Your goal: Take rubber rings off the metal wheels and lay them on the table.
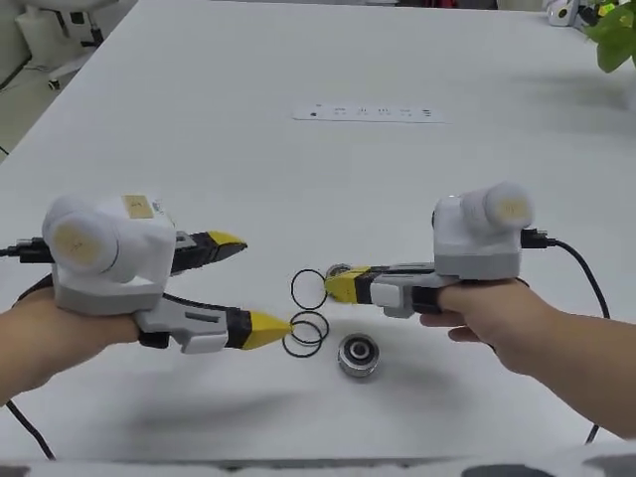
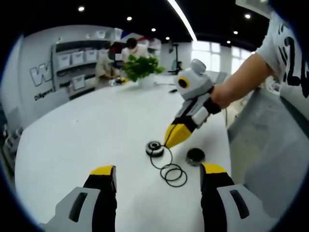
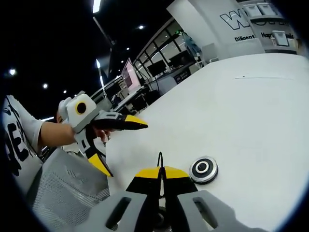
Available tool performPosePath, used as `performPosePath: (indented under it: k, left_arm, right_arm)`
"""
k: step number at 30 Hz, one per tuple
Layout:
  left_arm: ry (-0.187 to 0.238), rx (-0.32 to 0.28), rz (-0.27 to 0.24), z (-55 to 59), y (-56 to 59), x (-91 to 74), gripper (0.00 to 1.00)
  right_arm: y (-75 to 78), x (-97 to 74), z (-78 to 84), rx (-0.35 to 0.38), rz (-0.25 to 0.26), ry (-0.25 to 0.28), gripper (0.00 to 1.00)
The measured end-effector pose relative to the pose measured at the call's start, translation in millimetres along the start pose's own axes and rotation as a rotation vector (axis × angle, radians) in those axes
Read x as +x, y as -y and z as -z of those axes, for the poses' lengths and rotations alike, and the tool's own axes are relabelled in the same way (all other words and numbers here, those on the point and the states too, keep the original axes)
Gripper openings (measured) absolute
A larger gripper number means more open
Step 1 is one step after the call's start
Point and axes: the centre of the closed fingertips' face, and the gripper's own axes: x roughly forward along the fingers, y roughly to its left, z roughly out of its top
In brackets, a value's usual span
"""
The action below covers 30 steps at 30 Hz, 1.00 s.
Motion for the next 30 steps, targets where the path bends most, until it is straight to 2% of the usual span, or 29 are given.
performPosePath:
  k: [7,13,20,30]
  left_arm:
    - [-0.005,-0.010,-0.014,5.9,-1.9,-6.0,0.71]
    - [-0.008,-0.008,-0.018,7.7,-3.4,-7.6,0.71]
    - [-0.017,-0.010,-0.020,9.4,-4.6,-6.3,0.71]
    - [-0.026,-0.004,-0.016,8.5,-4.9,-6.8,0.71]
  right_arm:
    - [1.3,4.1,12.4,0.014,-0.002,-0.042,0.00]
    - [6.9,2.7,22.3,0.041,0.022,-0.084,0.00]
    - [12.9,-0.2,30.6,0.012,0.059,-0.122,0.00]
    - [15.7,-1.8,27.3,-0.009,0.057,-0.123,0.12]
